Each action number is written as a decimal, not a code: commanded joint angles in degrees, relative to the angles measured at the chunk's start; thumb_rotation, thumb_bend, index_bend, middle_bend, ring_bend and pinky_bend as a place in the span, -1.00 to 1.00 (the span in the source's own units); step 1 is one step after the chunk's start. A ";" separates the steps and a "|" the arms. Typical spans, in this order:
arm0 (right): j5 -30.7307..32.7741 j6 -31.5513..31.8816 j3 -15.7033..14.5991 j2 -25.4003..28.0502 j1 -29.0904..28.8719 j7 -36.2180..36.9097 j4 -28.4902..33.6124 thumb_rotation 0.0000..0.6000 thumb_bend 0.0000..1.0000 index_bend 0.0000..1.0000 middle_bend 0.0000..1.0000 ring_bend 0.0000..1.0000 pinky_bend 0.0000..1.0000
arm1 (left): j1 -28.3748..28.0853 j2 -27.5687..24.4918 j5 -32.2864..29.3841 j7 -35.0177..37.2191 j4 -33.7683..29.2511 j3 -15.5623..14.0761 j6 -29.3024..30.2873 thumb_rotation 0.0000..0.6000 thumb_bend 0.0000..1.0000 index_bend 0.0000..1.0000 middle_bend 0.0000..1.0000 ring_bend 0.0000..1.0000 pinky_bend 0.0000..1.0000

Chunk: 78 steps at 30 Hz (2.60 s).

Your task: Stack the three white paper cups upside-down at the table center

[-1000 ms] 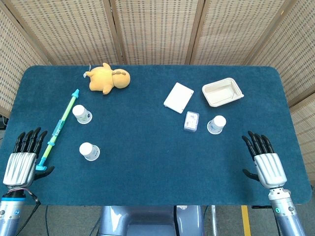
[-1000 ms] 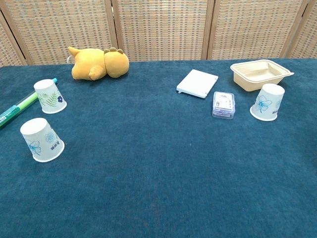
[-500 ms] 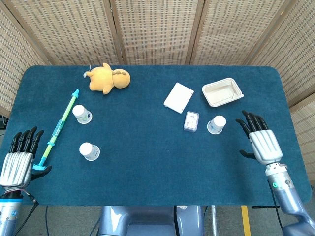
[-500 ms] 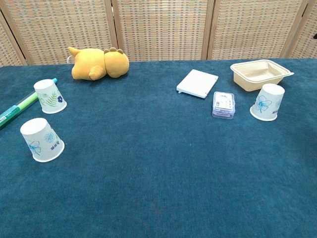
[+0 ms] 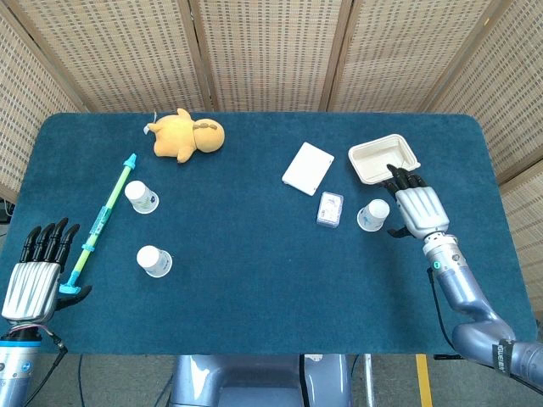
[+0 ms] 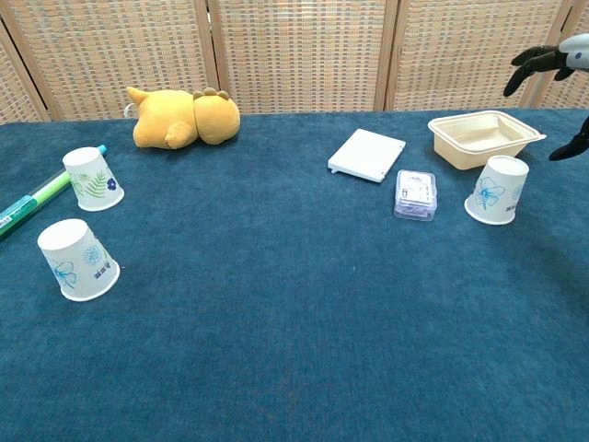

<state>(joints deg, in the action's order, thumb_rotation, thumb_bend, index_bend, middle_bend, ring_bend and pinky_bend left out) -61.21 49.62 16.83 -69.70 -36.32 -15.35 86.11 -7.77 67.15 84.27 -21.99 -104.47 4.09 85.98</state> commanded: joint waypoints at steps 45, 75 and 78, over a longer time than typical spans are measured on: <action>8.59 -10.33 -4.44 -13.88 -8.90 1.95 -23.86 1.00 -0.37 0.04 -0.86 -1.00 -0.57 | -1.91 0.95 -4.28 -0.21 1.77 0.66 -3.54 1.00 -1.00 -1.00 -1.00 -1.00 -1.00; 9.24 11.67 -3.10 -12.37 -12.57 -24.88 16.54 1.00 -0.37 0.04 -0.88 -1.00 -0.56 | 0.06 -2.44 1.69 4.56 -0.70 -1.35 0.05 1.00 -1.00 -1.00 -1.00 -1.00 -1.00; 10.87 11.47 -2.70 -14.32 -13.87 -25.80 14.86 1.00 -0.37 0.04 -0.88 -1.00 -0.56 | 0.08 -2.54 1.56 4.96 -0.62 -1.32 -0.07 1.00 -1.00 -1.00 -1.00 -1.00 -1.00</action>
<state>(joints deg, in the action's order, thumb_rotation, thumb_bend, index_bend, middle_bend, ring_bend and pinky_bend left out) -51.06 61.15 13.75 -83.13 -49.53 -40.50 101.81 -7.69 64.63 85.84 -17.03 -105.10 2.76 85.92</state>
